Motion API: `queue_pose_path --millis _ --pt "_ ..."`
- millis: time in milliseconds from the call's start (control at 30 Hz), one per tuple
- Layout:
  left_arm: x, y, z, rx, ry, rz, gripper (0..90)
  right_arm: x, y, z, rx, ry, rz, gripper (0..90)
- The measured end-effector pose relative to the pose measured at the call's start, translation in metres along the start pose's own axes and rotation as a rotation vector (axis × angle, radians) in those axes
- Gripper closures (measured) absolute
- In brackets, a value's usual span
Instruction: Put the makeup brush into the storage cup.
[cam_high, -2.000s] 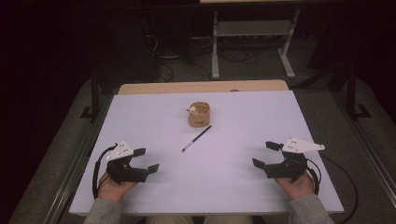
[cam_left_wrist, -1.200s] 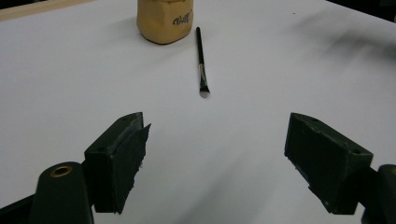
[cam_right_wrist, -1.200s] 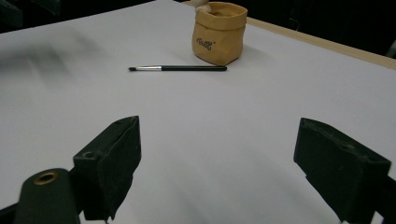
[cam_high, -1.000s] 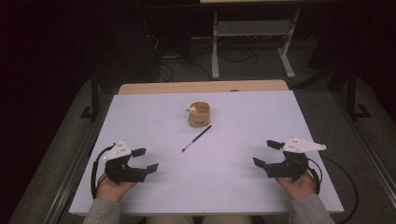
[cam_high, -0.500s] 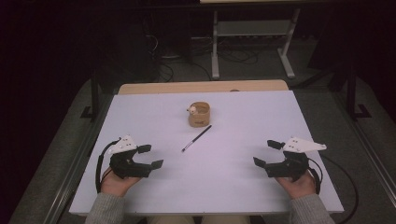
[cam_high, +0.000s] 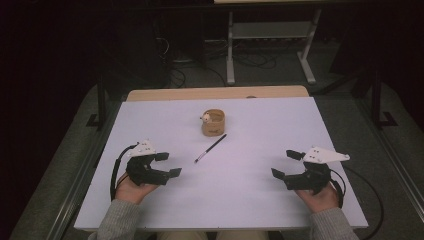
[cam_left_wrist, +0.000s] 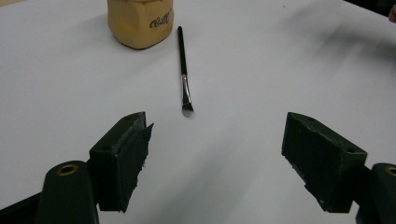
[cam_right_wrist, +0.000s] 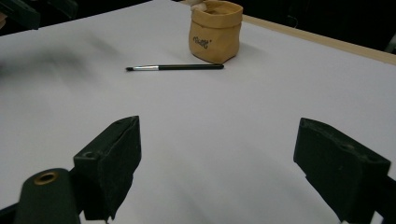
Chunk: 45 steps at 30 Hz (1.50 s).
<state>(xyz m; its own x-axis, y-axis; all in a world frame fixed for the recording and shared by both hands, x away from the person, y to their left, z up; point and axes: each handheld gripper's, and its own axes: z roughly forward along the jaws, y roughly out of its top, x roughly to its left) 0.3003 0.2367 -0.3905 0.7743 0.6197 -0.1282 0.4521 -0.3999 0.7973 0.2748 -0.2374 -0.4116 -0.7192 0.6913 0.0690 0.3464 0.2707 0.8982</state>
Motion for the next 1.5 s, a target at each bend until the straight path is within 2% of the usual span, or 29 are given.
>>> queue_pose_path --millis 200,500,667,1033,1100,1500 --pt "0.001 0.013 0.007 0.03 -0.004 0.02 23.3 0.002 0.001 0.001 0.002 0.006 -0.01 14.0" --pt "0.003 0.03 0.019 0.066 -0.009 0.029 24.6 0.0 0.002 -0.001 -0.007 0.0 -0.008 14.0" --pt "0.002 0.042 0.028 0.088 -0.012 0.053 25.2 -0.001 0.002 -0.002 -0.008 0.0 -0.006 14.0" --pt "0.003 0.066 0.047 0.125 -0.013 0.056 25.6 -0.001 0.003 -0.003 -0.015 0.004 -0.001 14.0" --pt "0.004 0.072 0.054 0.152 -0.019 0.062 26.5 -0.001 0.003 -0.004 -0.024 -0.001 0.0 14.0" --pt "0.009 0.086 0.079 0.206 -0.006 0.067 28.6 -0.002 0.004 -0.006 -0.029 -0.003 0.006 14.0"
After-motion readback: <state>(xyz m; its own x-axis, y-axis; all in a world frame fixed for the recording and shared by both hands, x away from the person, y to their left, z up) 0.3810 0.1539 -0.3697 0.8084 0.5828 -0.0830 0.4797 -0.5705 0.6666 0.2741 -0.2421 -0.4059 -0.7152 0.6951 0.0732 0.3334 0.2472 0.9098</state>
